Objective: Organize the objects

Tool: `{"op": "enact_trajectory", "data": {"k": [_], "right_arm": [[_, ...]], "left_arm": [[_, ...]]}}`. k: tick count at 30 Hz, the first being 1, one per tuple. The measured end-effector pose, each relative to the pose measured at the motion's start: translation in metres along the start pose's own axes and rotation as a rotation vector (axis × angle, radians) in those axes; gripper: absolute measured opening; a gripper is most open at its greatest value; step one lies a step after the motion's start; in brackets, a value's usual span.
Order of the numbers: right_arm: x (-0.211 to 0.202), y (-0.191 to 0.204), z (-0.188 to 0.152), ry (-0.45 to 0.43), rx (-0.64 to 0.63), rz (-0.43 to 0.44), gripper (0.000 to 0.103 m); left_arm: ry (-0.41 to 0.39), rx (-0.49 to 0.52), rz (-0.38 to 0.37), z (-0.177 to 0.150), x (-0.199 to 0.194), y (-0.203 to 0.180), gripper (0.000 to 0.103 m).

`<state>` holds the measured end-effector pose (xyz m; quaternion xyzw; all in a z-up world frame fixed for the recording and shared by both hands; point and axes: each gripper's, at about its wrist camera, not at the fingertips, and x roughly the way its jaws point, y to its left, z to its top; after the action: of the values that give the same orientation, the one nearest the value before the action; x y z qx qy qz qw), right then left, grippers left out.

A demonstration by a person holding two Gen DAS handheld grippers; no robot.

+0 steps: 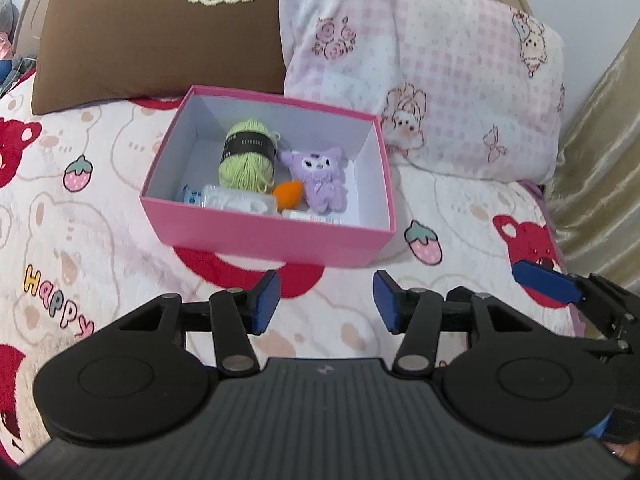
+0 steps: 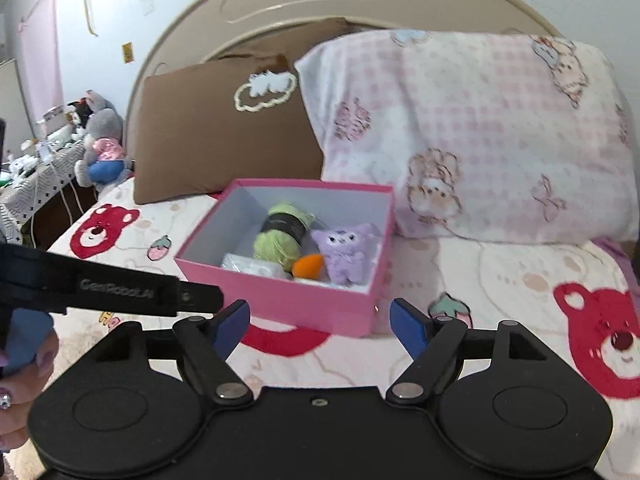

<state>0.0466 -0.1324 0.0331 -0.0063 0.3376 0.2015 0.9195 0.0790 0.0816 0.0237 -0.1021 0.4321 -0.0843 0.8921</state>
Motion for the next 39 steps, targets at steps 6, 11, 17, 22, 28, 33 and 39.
{"op": "enact_trajectory", "data": {"k": [6, 11, 17, 22, 28, 33, 39], "right_arm": [[-0.005, -0.002, -0.012, 0.031, 0.017, -0.058, 0.086], [-0.010, -0.003, -0.018, 0.048, 0.017, -0.095, 0.089], [-0.011, -0.012, -0.019, 0.075, 0.072, -0.131, 0.093], [-0.012, -0.015, -0.018, 0.093, 0.095, -0.152, 0.093], [-0.012, -0.015, -0.018, 0.106, 0.109, -0.168, 0.093], [-0.011, -0.013, -0.018, 0.127, 0.106, -0.181, 0.093], [-0.011, -0.016, -0.018, 0.143, 0.116, -0.199, 0.093]], "left_arm": [[0.026, 0.011, 0.022, -0.013, 0.002, -0.004, 0.054], [0.025, 0.020, 0.052, -0.018, 0.002, -0.007, 0.058], [0.033, 0.017, 0.073, -0.024, 0.005, -0.005, 0.066], [0.035, 0.006, 0.097, -0.026, 0.007, 0.000, 0.073], [0.024, 0.008, 0.111, -0.028, 0.008, 0.001, 0.089], [0.021, 0.016, 0.119, -0.028, 0.008, 0.001, 0.094], [0.054, 0.017, 0.133, -0.026, 0.010, -0.002, 0.099]]}}
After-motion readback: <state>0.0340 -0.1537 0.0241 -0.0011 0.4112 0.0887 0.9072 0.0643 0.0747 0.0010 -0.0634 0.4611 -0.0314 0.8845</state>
